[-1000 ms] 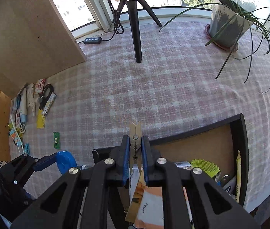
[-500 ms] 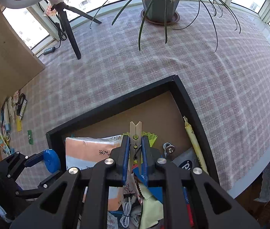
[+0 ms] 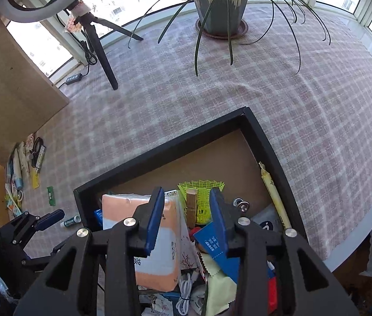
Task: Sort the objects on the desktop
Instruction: 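Move both grippers back over the table toward the white-green tube, then grasp the patterned lighter with the left gripper while the right grasps the Mentholatum tube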
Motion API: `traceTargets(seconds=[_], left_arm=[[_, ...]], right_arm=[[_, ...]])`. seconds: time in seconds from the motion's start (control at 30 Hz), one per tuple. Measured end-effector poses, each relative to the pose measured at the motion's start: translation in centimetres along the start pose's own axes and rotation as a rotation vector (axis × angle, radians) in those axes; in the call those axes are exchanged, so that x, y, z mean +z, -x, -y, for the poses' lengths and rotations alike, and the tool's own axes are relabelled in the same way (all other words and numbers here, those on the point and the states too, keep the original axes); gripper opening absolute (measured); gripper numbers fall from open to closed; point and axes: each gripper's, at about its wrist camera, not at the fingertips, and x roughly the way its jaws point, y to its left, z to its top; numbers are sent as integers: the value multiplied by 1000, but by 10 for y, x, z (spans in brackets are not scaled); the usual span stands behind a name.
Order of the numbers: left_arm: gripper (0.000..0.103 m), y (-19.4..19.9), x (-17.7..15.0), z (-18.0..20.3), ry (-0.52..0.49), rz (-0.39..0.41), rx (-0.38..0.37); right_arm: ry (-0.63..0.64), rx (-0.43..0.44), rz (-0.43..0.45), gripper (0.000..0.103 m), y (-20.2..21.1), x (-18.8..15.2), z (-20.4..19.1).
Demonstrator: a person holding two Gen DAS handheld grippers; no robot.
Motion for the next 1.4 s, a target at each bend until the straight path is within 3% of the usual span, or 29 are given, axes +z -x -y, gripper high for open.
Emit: traceTargets(seconds=[0.27, 0.6, 0.8, 0.93, 1.23, 1.4], left_arm=[[46, 10, -5, -61, 93, 9, 57], [43, 13, -5, -162, 191, -7, 169], [43, 8, -8, -205, 237, -29, 190], [43, 4, -10, -226, 267, -41, 185], [43, -22, 5, -254, 293, -79, 166], [39, -42, 9, -261, 305, -106, 161]], right_arm=[[87, 52, 1, 35, -2, -6, -53], [254, 139, -16, 35, -14, -24, -153], [437, 131, -85, 35, -49, -54, -221], [524, 107, -150, 35, -76, -71, -247], [335, 194, -364, 35, -128, -90, -233], [231, 208, -393, 35, -148, -92, -223]])
